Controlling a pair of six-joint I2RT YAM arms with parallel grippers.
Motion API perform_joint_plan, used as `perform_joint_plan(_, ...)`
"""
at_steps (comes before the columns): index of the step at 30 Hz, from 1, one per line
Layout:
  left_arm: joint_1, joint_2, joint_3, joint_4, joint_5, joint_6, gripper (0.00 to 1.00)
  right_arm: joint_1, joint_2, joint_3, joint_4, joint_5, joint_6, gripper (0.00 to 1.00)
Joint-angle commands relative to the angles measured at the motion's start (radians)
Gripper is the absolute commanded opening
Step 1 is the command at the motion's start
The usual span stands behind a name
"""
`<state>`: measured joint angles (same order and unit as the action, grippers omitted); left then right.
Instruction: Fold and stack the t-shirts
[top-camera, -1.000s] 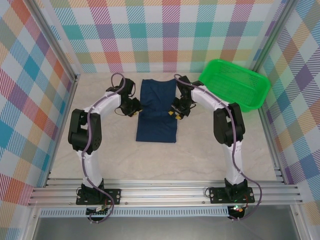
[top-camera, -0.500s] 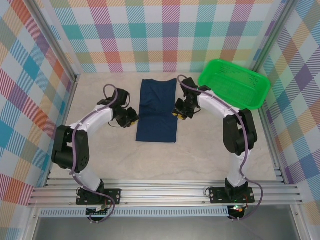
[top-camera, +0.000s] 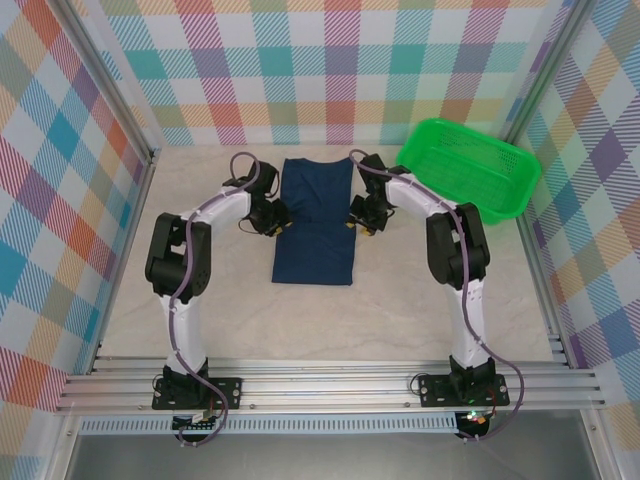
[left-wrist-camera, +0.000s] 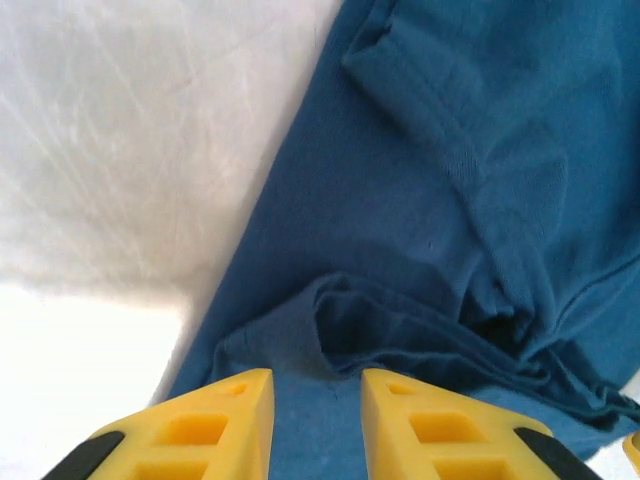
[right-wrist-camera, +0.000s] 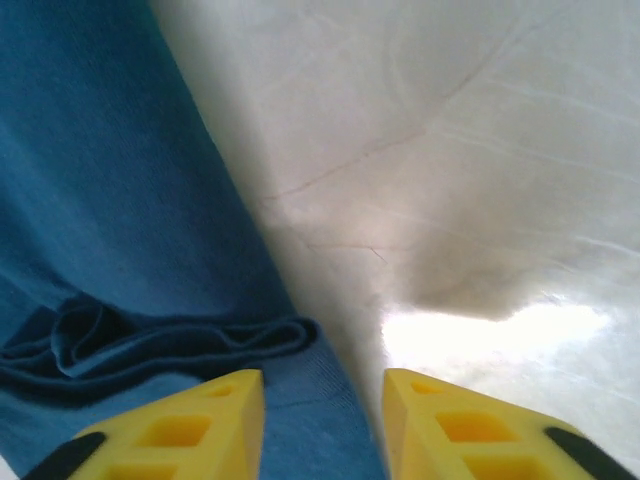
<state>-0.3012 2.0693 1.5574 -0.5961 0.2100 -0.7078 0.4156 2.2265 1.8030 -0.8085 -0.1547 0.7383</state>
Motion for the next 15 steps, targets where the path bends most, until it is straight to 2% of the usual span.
perform_joint_plan(1, 0.012, 0.052, 0.055, -0.082, -0.043, 0.066, 0.26, 0.005, 0.042, 0.039, -0.036, -0.042, -0.017, 0.31)
perform_joint_plan(5, 0.023, 0.079, 0.067, -0.094, -0.061, 0.089, 0.19, 0.005, 0.057, 0.058, -0.015, -0.059, -0.002, 0.23)
perform_joint_plan(10, 0.033, 0.082, 0.068, -0.111, -0.096, 0.117, 0.06, 0.005, 0.065, 0.114, -0.023, -0.06, -0.001, 0.04)
perform_joint_plan(12, 0.036, 0.072, 0.063, -0.111, -0.098, 0.12, 0.01, 0.005, 0.061, 0.13, -0.027, -0.06, 0.002, 0.0)
perform_joint_plan(15, 0.037, 0.037, 0.048, -0.096, -0.112, 0.123, 0.0, 0.004, 0.06, 0.149, -0.031, -0.061, 0.006, 0.0)
